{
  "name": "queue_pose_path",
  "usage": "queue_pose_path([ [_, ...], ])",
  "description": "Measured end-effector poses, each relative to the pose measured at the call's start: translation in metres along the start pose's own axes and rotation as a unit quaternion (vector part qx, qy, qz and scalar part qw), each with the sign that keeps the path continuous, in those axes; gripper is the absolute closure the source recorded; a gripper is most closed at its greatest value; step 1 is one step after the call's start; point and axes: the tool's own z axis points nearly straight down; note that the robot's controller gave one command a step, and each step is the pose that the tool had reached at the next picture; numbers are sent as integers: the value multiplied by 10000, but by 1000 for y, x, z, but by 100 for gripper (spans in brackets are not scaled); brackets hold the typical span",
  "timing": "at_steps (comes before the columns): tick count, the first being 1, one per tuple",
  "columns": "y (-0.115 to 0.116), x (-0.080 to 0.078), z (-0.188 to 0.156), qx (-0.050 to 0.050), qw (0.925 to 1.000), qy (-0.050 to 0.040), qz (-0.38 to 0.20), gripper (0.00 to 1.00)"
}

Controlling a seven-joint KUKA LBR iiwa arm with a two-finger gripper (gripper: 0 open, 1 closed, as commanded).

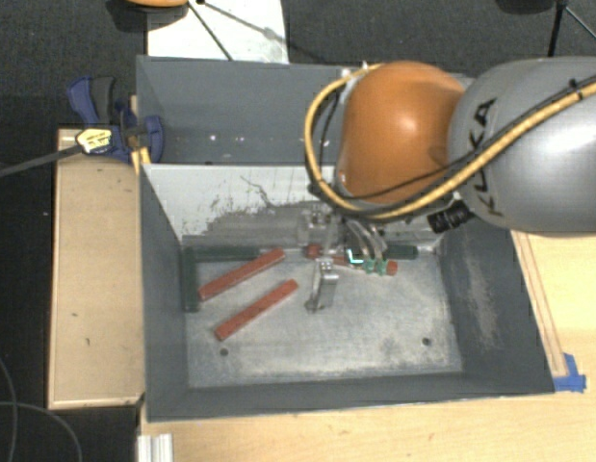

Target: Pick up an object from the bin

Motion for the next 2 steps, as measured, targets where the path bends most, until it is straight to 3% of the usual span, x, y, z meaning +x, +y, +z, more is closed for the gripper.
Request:
queue_pose_path([
  [1,-1,-2,-4,-5,10000,-38,17,0],
  [2,7,-4,42,-13,9998,-76,165,0],
])
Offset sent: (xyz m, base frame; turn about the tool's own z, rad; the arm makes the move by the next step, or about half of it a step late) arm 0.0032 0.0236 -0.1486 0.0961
